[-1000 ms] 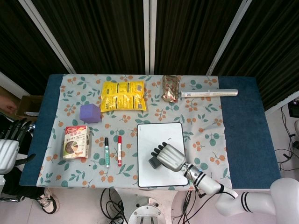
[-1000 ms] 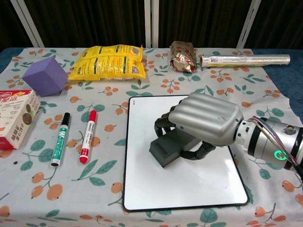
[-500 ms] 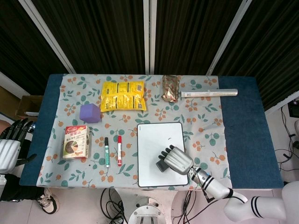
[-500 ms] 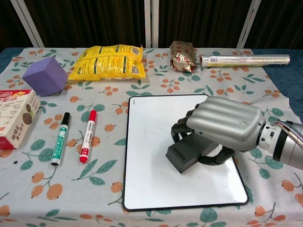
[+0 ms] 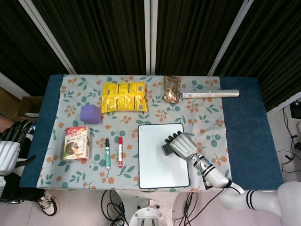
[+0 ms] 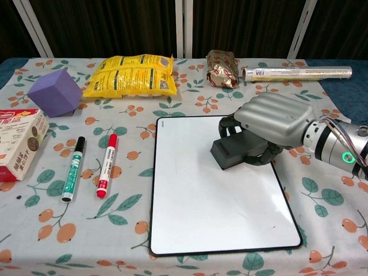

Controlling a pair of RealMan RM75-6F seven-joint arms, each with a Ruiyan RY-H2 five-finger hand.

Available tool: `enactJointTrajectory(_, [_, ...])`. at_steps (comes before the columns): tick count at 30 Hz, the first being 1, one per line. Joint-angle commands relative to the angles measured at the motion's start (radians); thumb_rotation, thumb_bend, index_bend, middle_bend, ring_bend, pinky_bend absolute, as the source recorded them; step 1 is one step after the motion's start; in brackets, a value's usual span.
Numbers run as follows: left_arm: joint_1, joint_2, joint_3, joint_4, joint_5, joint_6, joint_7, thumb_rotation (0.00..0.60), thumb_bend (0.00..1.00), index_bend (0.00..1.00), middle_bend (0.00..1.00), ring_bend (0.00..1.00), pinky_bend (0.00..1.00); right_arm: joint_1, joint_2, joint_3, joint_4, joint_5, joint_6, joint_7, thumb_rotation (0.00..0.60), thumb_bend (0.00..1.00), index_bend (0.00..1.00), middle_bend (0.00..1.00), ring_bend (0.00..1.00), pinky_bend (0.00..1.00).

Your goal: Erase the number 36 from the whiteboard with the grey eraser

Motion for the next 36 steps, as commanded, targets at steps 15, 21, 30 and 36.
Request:
enactJointTrajectory(15, [0.005, 0.012, -0.003, -0.012, -0.008, 0.006, 0.005, 0.6, 0.0, 0.04, 0.05, 0.06, 0.18, 0.117, -0.132, 0.101, 0.156, 0.054, -0.067, 0.043, 0.6, 0.3, 0.85, 0.73, 0.65, 0.74])
enactJointTrajectory(21, [0.001, 0.01, -0.004, -0.013, -0.006, 0.004, 0.006, 0.6, 0.0, 0.04, 0.05, 0.06, 0.18, 0.129, -0.123, 0.107, 0.162, 0.064, -0.069, 0.046, 0.6, 0.3, 0.85, 0.73, 0.65, 0.74])
enactJointTrajectory(30, [-0.002, 0.011, -0.004, -0.029, 0.001, 0.005, 0.021, 0.6, 0.0, 0.04, 0.05, 0.06, 0.18, 0.091, -0.059, 0.026, 0.063, 0.036, -0.054, 0.012, 0.6, 0.3, 0.85, 0.73, 0.65, 0.74])
enactJointTrajectory(36, [-0.006, 0.007, -0.005, -0.044, 0.012, 0.009, 0.033, 0.6, 0.0, 0.04, 0.05, 0.06, 0.18, 0.052, 0.025, -0.03, -0.054, -0.01, -0.006, -0.014, 0.6, 0.3, 0.85, 0.73, 0.65, 0.74])
